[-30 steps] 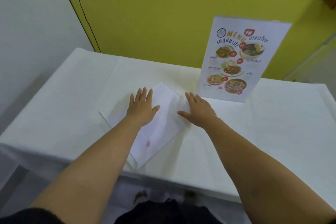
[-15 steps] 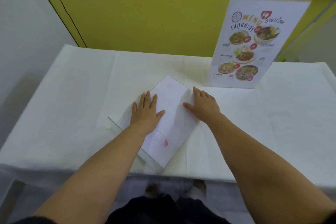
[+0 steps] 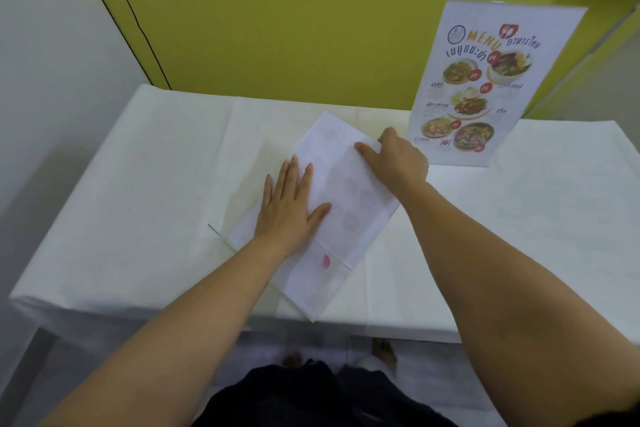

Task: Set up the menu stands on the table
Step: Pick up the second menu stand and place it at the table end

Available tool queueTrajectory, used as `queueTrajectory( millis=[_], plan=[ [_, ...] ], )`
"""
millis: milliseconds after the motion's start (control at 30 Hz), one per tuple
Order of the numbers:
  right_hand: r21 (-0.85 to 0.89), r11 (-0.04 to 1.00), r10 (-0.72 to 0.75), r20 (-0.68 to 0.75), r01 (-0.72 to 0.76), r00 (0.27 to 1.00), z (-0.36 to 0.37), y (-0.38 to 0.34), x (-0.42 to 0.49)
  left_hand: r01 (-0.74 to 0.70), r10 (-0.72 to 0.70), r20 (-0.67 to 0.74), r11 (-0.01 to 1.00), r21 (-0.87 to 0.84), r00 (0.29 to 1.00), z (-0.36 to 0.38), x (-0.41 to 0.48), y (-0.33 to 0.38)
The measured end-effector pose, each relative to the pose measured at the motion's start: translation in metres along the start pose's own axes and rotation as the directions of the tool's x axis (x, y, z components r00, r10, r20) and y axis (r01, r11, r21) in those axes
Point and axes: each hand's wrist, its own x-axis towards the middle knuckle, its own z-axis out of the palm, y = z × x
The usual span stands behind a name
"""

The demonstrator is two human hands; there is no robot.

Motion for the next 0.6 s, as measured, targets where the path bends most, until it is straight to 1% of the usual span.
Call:
queueTrajectory(
  millis=[67,167,267,400,500,600],
  plan=[
    [0.016,1.0,0.021,0.007,-0.021,1.0,-0.01,-0.008,0.003,-0.049,0.049,0.011,0.999,0.01,0.999,-0.001,-0.005,0.012],
    [0.07,0.997,0.034,0.034,-0.036,0.999,-0.021,-0.019,0.006,-0.064,0.064,0.001,0.998,-0.026,0.998,0.0,-0.012,0.029],
    [0.137,0.989,0.048,0.079,-0.058,0.996,-0.026,-0.028,0.008,-0.14,0.141,-0.065,0.99,0.014,0.988,0.007,-0.016,0.037],
    [0.28,0.955,0.063,0.141,-0.101,0.988,-0.025,-0.034,0.014,-0.181,0.191,-0.184,0.981,0.069,0.964,0.017,-0.013,0.026],
    [0.418,0.9,0.073,0.14,-0.126,0.987,-0.024,-0.037,0.016,-0.232,0.246,-0.272,0.969,0.083,0.93,0.013,-0.01,0.012],
    [0.611,0.767,0.089,0.198,-0.194,0.976,-0.03,-0.048,0.018,-0.226,0.232,-0.404,0.972,0.064,0.885,0.005,-0.004,-0.001]
  ],
)
